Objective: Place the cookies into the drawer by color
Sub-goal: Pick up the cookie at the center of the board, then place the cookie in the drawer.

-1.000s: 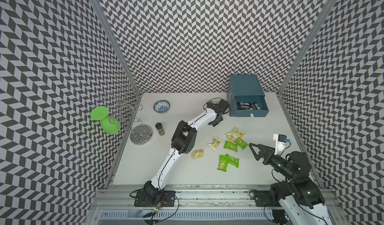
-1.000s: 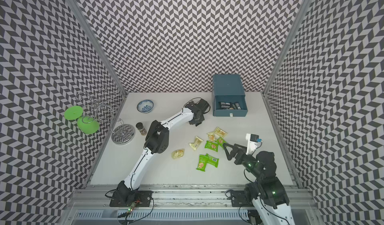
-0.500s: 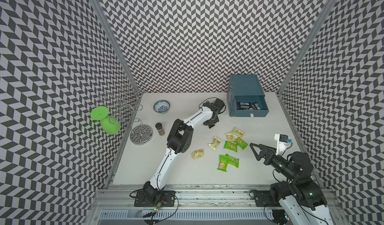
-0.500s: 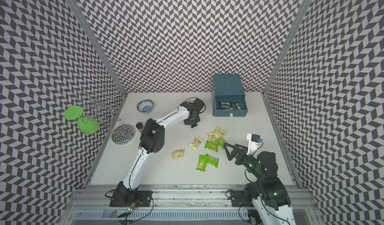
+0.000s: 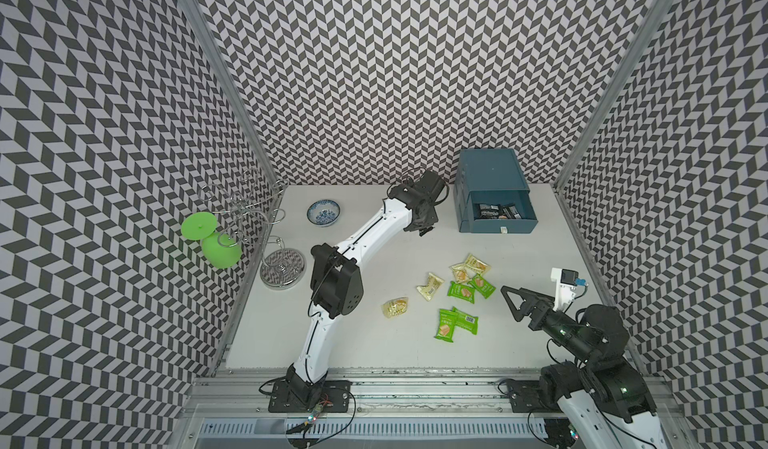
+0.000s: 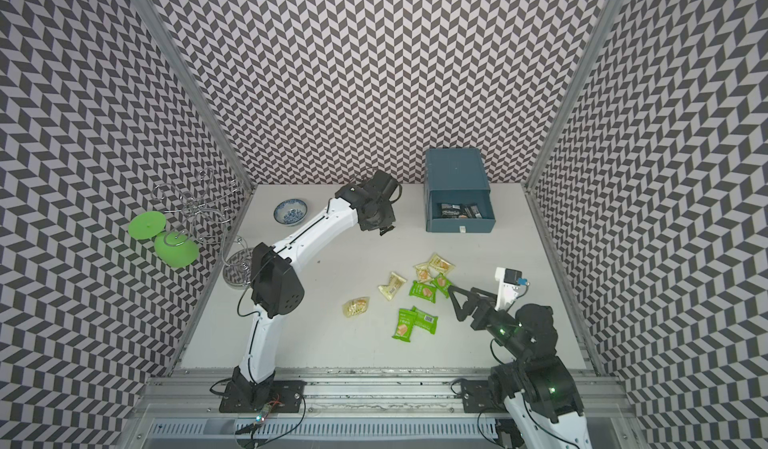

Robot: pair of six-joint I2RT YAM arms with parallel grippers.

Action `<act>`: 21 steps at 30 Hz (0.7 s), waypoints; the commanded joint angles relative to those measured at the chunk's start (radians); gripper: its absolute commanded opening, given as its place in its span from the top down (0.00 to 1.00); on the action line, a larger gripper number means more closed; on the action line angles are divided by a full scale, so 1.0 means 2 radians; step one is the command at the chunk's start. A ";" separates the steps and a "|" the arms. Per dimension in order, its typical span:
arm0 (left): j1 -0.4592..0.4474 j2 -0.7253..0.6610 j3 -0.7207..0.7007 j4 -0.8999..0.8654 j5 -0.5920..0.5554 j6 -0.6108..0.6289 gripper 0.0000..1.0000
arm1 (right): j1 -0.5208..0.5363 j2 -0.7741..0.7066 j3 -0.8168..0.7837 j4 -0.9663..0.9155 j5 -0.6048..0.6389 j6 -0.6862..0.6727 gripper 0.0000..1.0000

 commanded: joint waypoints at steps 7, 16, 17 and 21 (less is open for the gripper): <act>-0.012 -0.083 0.014 0.120 0.102 0.043 0.68 | -0.001 -0.003 0.012 0.014 0.005 0.001 0.00; -0.037 -0.043 0.053 0.246 0.206 0.037 0.67 | -0.001 0.000 0.012 0.015 0.004 0.001 0.00; -0.039 -0.032 0.064 0.248 0.208 0.036 0.67 | -0.001 -0.001 0.012 0.013 0.005 0.001 0.00; -0.043 0.010 0.094 0.273 0.233 0.024 0.66 | -0.001 -0.002 0.013 0.007 0.006 -0.002 0.00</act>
